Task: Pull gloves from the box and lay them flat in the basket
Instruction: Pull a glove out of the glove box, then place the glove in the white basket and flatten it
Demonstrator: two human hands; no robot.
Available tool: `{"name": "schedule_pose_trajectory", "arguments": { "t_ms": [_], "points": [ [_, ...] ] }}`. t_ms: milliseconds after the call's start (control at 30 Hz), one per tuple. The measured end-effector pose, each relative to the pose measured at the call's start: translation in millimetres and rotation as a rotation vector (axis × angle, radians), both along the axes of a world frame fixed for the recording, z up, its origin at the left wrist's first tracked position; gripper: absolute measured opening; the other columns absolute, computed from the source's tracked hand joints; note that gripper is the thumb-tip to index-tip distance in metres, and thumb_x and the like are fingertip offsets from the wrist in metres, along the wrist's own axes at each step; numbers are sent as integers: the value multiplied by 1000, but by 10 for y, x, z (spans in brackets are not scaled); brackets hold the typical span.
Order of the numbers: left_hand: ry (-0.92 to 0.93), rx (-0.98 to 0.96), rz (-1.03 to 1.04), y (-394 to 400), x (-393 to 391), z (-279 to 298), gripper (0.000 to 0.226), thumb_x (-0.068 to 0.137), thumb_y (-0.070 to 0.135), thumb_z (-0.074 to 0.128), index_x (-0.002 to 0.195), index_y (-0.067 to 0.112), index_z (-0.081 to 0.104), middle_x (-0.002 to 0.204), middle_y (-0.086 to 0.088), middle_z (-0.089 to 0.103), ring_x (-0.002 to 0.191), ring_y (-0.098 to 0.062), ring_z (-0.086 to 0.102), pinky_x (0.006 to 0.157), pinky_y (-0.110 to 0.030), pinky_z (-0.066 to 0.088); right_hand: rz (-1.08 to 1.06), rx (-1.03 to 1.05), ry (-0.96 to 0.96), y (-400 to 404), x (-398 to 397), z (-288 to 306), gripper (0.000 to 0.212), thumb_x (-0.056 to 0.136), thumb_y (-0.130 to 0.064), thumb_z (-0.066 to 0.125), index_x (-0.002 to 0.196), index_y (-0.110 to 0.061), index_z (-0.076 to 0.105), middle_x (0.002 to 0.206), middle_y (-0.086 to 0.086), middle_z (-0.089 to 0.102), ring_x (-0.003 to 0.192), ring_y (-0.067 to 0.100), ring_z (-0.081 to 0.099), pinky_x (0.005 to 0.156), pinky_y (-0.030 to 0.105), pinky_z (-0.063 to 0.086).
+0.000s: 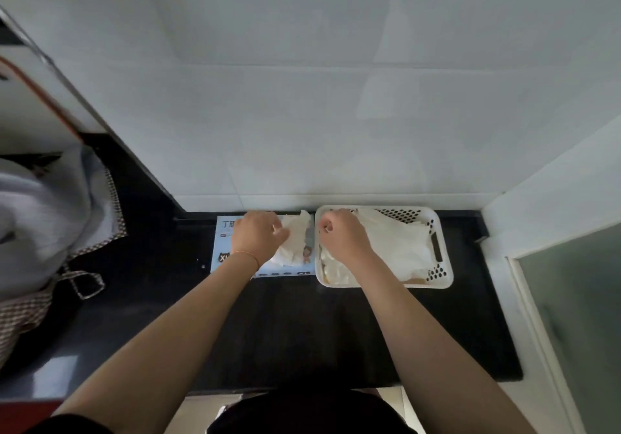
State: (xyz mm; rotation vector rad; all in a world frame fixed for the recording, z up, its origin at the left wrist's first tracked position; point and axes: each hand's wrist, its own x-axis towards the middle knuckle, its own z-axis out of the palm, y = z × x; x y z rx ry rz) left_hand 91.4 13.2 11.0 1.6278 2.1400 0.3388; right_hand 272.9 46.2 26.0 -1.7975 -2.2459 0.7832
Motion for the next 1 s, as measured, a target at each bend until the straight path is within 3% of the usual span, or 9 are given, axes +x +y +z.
{"name": "schedule_pose_trajectory", "arguments": {
  "t_ms": [133,300,433,567,700,833,900,1000],
  "points": [
    [62,42,-8,12,-231,73,36,97,33,49,80,10,69,83,-4,66,85,-24,57,73,-34,45,-14,-44,36,-55,-236,25,18,89,-6,49,87,-13,66,90,-1,60,80,19,56,67,30,43],
    [-66,92,80,94,-439,244,43,98,26,43,58,9,44,67,-6,48,65,-25,48,52,-30,33,-58,-51,103,-38,-392,124,22,92,-9,47,94,-14,68,94,-3,63,86,17,58,71,28,43],
    [-145,254,113,117,-526,450,24,95,31,57,80,16,69,82,4,64,76,-16,59,65,-27,47,-51,-37,183,-43,-497,307,23,94,-11,50,108,-13,68,99,-5,56,86,12,55,75,24,41],
    [-264,400,156,161,-514,705,17,87,31,71,79,16,67,78,6,64,71,-10,58,63,-16,41,-97,-12,260,-28,-559,430,23,93,-12,50,111,-17,64,104,3,58,88,15,57,75,26,43],
    [-352,492,99,191,-401,942,20,90,28,67,83,11,69,79,4,64,73,-11,56,65,-7,37,-132,-45,411,0,-585,623,19,92,-25,60,111,-21,62,105,-1,57,90,11,57,76,24,42],
    [-611,443,120,228,-264,1163,21,93,18,58,74,17,67,70,10,59,64,0,50,60,-7,36,-114,-133,514,5,-514,808,43,85,-39,73,120,-24,53,123,-7,51,111,8,52,84,21,40],
    [-777,417,171,262,-214,1213,25,92,16,55,67,17,59,63,10,51,61,-5,44,58,-17,36,-131,-151,527,19,-445,842,34,85,-34,74,111,-22,56,119,-6,57,110,9,55,89,25,43],
    [-800,456,314,296,-198,1179,14,92,21,57,79,16,61,73,10,57,67,-6,51,62,-14,42,-191,-207,626,35,-323,901,20,85,-29,75,96,-15,65,91,-8,64,82,8,61,73,23,46]
  ]
}}
